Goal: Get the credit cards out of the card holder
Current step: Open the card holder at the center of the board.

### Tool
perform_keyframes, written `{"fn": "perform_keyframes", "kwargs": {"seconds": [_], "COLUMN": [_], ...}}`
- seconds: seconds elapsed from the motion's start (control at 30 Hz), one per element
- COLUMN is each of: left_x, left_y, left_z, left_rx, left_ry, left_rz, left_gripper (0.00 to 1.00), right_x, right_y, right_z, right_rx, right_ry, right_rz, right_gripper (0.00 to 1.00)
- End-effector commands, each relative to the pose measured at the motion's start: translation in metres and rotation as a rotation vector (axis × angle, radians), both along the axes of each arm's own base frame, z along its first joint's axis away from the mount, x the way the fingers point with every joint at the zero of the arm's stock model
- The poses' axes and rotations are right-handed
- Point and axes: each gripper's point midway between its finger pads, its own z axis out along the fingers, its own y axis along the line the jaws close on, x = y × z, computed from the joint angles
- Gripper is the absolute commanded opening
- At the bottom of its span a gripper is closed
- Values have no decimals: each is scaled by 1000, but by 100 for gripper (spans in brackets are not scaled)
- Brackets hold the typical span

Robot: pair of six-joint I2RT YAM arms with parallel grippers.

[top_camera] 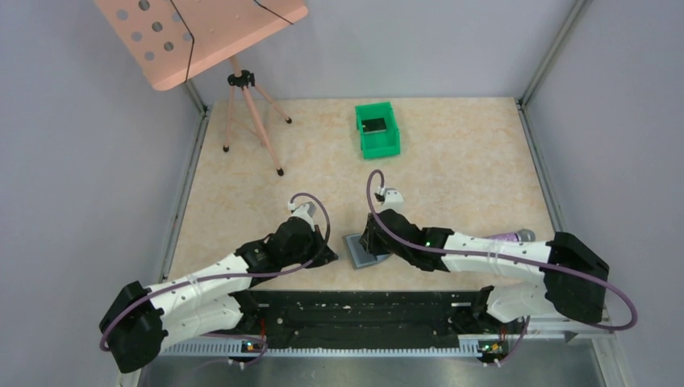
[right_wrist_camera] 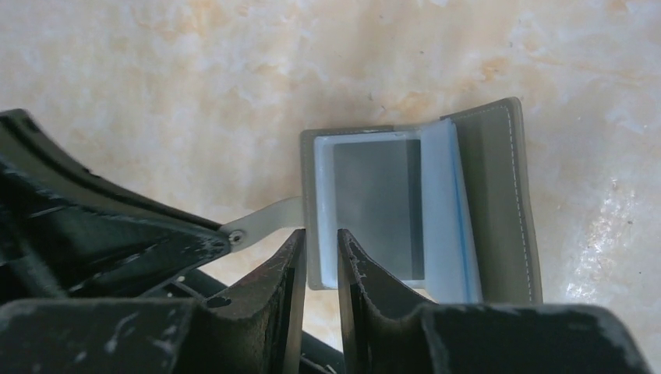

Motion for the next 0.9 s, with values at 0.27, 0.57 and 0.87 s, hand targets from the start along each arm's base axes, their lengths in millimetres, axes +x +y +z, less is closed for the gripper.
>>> {"fn": "perform_keyframes", "kwargs": {"seconds": [0.27, 0.57, 0.87], "left_x": [5, 6, 6], "left_y": [11, 18, 18], "left_z": [-14, -13, -10], "left_rx": [59, 80, 76], "left_ry": [-14, -30, -34], "left_rz": [29, 49, 49], "left_gripper": [0, 0, 0], "right_x": [19, 8, 13], "right_y": [-55, -74, -51], "right_z": [-75, -96, -56], "right_rx": [-128, -175, -94], "right_ry": [83, 129, 71], "right_rz": [-128, -174, -98], "right_gripper": [21, 20, 24]}}
